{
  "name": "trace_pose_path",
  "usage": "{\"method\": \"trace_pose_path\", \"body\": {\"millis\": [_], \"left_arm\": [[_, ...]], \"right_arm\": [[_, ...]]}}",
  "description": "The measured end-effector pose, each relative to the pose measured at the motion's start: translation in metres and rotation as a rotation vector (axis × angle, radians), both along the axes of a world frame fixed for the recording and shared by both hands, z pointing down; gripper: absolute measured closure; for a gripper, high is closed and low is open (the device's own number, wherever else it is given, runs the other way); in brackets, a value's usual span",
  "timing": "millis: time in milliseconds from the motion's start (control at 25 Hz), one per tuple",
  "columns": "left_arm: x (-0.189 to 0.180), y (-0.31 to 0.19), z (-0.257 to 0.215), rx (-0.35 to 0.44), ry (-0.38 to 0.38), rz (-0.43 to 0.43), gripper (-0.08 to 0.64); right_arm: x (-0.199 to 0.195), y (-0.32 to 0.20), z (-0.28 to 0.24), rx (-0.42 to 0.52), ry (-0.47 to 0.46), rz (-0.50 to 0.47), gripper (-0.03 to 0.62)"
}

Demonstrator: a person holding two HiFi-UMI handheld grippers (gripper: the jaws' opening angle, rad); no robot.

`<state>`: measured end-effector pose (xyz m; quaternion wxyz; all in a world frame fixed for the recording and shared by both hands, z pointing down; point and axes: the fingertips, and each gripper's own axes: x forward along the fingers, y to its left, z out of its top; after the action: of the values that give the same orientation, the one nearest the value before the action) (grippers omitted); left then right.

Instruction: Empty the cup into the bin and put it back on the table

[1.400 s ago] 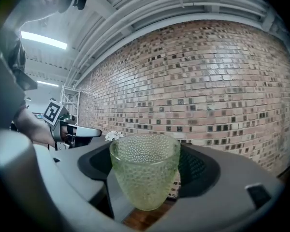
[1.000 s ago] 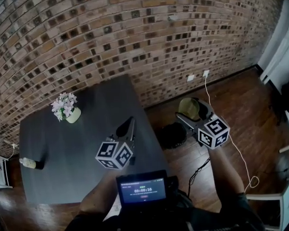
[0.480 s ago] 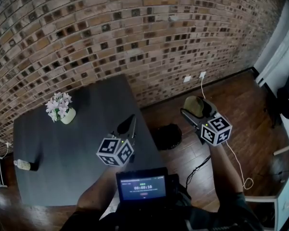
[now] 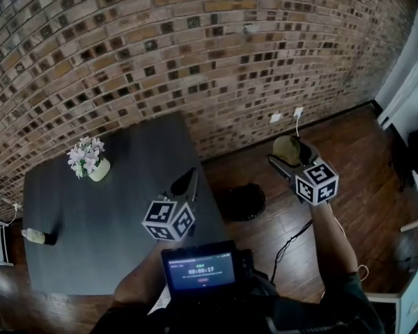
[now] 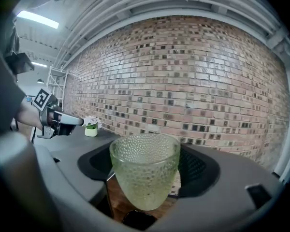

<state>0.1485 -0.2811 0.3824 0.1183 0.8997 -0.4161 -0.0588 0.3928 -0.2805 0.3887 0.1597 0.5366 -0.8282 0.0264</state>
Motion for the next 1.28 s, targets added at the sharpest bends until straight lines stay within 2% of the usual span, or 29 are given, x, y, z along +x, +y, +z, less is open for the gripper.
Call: {"method": "trace_pose_path", "body": {"millis": [400,680,1000,1280], "left_arm": [[0.023,-0.001,0.003,-0.002,-0.010,-0.004,0.557],[0.021,-0.003,0.009,0.004,-0.045,-0.037,0.557],[0.014,-0.006,0.011,0.004,-0.044,-0.062,0.557],[0.016,-0.009,0.013,0.006,-0.064,-0.069,0.557]], "right_arm": [[0.025,-0.013,0.016,-0.036,0.152,-0.020,0.198],[0.043,-0.022,0.026,-0.040,0.336,-0.054,0.198],[0.054,-0.035,0.024,-0.039,0.381,-0.042,0.198],[0.062,-0.046,0.023,-0.047,0.467,-0.043,0.198]]}}
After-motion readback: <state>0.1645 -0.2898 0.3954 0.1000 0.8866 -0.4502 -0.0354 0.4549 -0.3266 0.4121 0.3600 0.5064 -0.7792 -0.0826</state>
